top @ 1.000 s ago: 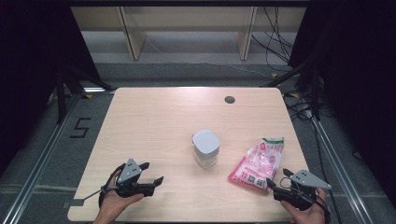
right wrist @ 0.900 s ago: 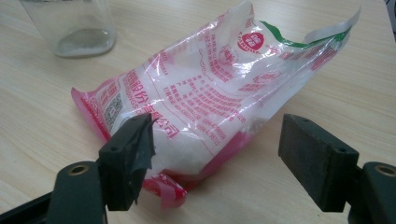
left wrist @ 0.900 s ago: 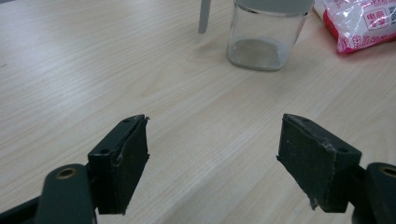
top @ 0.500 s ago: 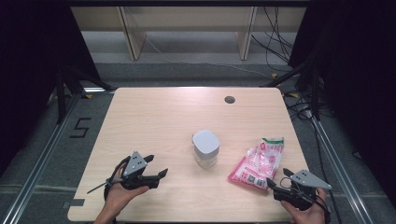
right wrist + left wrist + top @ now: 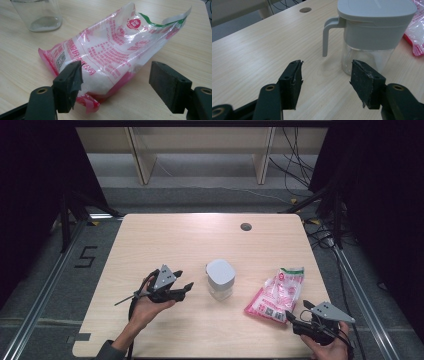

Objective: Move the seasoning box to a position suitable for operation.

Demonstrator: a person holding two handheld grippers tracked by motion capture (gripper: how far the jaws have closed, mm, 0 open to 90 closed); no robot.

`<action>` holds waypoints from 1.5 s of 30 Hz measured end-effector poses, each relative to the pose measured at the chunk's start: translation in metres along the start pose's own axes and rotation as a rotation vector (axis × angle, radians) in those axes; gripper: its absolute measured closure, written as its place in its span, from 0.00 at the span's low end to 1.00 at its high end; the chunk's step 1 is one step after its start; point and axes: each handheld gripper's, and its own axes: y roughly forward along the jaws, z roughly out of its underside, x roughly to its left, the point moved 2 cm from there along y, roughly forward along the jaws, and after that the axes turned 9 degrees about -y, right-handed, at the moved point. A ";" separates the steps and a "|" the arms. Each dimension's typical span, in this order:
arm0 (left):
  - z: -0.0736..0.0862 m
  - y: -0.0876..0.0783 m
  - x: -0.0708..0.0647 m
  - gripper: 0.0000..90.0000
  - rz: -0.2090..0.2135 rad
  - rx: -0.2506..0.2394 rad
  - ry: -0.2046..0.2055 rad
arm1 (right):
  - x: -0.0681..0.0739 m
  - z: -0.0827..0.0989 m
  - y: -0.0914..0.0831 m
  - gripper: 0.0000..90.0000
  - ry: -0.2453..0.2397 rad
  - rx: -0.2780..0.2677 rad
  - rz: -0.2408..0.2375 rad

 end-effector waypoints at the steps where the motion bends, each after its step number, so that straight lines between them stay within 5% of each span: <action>1: -0.003 0.005 0.002 0.48 0.005 -0.004 0.020 | 0.000 0.000 0.000 0.31 0.000 0.001 -0.001; 6: -0.007 0.014 0.002 0.53 0.007 -0.008 -0.002 | 0.003 0.000 0.000 0.31 0.040 0.010 -0.012; 9: -0.010 0.024 0.004 0.54 0.008 0.002 0.001 | 0.000 0.000 0.000 0.31 -0.007 -0.004 -0.004; 14: -0.013 0.036 0.004 0.58 0.040 0.008 -0.022 | 0.000 0.000 0.000 0.31 0.011 0.003 -0.009; 20: -0.018 0.050 0.004 0.64 0.033 0.025 0.008 | 0.003 0.000 0.000 0.31 0.037 0.008 -0.015; 24: -0.020 0.057 0.002 0.67 0.041 0.027 0.017 | 0.001 0.000 0.001 0.31 0.013 0.002 -0.019; 28: -0.021 0.065 0.003 0.71 0.051 0.040 0.027 | 0.004 0.000 -0.001 0.31 0.051 0.017 -0.012; 30: -0.021 0.068 0.004 0.72 0.053 0.039 0.033 | 0.003 0.000 0.000 0.31 0.043 0.014 -0.012; 31: -0.021 0.068 0.004 0.73 0.053 0.039 0.033 | -0.001 0.000 0.001 0.31 -0.007 -0.006 -0.002; 34: -0.022 0.071 0.004 0.73 0.058 0.047 0.040 | 0.004 0.000 0.000 0.31 0.051 0.014 -0.015; 41: -0.024 0.078 0.003 0.77 0.065 0.037 0.048 | 0.004 0.000 0.000 0.31 0.051 0.013 -0.014; 42: -0.024 0.079 0.002 0.79 0.073 0.041 0.046 | 0.001 0.000 0.001 0.31 0.021 0.001 -0.020; 45: -0.024 0.081 0.002 0.85 0.064 0.057 0.086 | 0.003 0.001 0.001 0.31 0.038 0.019 -0.010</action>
